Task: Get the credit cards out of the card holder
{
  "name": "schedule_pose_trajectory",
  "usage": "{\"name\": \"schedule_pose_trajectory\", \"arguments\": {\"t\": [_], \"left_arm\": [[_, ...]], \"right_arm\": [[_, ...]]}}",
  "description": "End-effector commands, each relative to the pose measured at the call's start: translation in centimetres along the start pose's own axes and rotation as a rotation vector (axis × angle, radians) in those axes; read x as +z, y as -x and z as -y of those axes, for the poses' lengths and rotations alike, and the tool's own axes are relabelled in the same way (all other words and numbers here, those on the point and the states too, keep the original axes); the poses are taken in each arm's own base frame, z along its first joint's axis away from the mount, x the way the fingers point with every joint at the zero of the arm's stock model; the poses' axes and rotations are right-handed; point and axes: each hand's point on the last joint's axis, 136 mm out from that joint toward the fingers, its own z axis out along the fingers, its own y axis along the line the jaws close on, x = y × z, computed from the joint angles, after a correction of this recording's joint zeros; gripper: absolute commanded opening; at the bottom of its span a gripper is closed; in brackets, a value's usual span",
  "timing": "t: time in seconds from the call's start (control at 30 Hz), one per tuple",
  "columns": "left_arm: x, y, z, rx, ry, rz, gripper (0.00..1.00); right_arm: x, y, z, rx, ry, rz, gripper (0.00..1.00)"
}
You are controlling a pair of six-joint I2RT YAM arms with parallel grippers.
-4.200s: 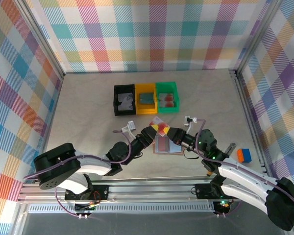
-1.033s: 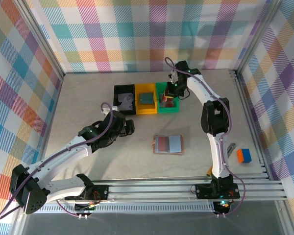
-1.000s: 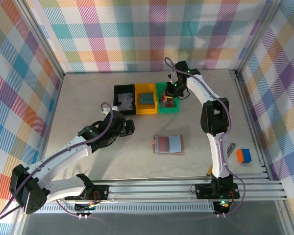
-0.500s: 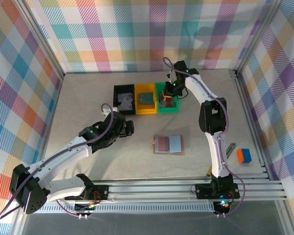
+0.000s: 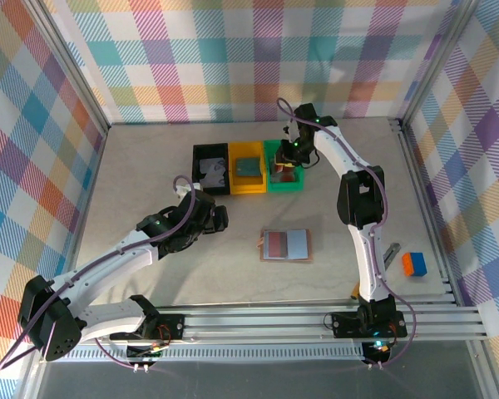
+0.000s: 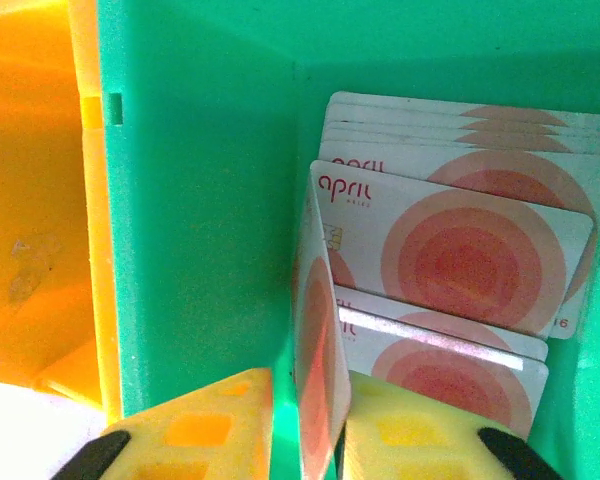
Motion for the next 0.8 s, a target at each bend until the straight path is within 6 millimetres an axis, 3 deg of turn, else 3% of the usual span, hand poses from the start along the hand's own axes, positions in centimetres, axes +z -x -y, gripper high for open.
{"name": "schedule_pose_trajectory", "arguments": {"t": [0.0,0.67,0.77], "left_arm": [[0.2,0.0,-0.4,-0.024,0.01,0.002,1.0],[-0.3,0.0,-0.5,-0.042,-0.001,0.004,1.0],[-0.3,-0.1,-0.4,-0.053,-0.009,0.001,1.0]], "right_arm": [[-1.7,0.8,-1.0,-0.039,-0.004,0.03,0.25],[-5.0,2.5,-1.6,-0.054,-0.057,0.112,0.35],[-6.7,2.7,-2.7,-0.052,-0.038,0.131,0.35]]}}
